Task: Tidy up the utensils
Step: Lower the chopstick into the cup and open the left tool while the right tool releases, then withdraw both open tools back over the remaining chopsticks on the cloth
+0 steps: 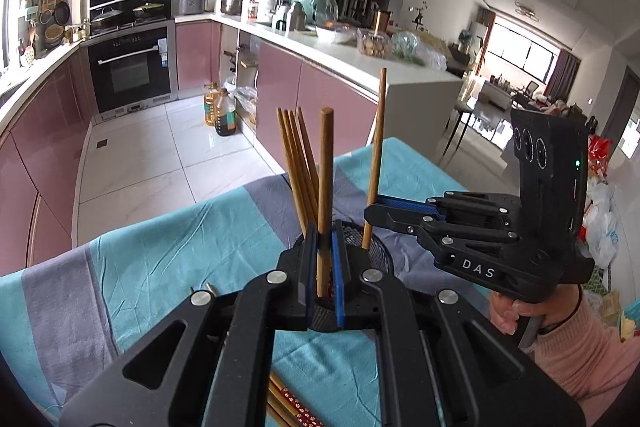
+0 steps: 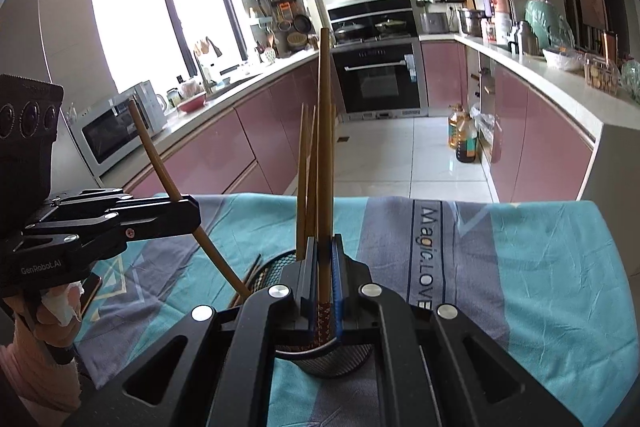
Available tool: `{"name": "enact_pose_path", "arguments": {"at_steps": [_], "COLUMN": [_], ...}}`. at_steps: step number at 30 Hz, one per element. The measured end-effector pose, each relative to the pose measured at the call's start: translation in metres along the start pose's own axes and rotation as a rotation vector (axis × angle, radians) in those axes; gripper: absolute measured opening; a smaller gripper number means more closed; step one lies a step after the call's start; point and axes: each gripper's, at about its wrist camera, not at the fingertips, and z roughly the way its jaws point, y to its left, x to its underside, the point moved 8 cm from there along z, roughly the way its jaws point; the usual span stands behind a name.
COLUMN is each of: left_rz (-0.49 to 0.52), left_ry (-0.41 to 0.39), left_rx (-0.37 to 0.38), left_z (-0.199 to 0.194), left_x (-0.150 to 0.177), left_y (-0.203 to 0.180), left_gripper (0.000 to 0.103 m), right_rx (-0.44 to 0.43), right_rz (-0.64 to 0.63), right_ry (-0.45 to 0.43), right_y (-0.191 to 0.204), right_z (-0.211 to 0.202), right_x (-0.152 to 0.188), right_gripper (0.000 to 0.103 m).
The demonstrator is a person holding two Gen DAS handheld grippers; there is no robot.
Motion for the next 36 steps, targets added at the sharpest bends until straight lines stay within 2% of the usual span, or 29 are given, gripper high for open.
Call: {"name": "enact_pose_path", "arguments": {"at_steps": [4, 9, 21, 26, 29, 36], "left_rz": [-0.008, -0.027, -0.059, -0.087, -0.101, -0.121], "left_ry": [0.045, 0.06, 0.059, 0.01, -0.035, -0.163], "left_rx": [0.003, -0.001, -0.03, -0.05, -0.068, -0.129], "left_z": [0.015, 0.025, 0.044, 0.034, 0.018, -0.033], "left_x": [0.0, -0.005, -0.007, -0.002, 0.005, 0.028], "left_y": [0.008, 0.016, 0.026, 0.032, 0.037, 0.052], "left_gripper": [0.007, 0.007, 0.009, 0.009, 0.011, 0.033], "right_rx": [0.0, -0.01, -0.015, -0.024, -0.034, -0.103], "right_rz": [0.013, 0.032, 0.049, 0.047, 0.037, -0.03], "right_ry": [0.033, 0.069, 0.053, 0.04, 0.026, -0.012], "right_y": [-0.004, -0.007, -0.005, -0.003, 0.003, 0.038], "right_z": [0.006, 0.017, 0.017, 0.011, 0.005, -0.022], "right_x": [0.003, 0.005, 0.002, 0.004, 0.005, 0.019], "right_gripper": [0.006, 0.006, 0.008, 0.008, 0.012, 0.028]}}
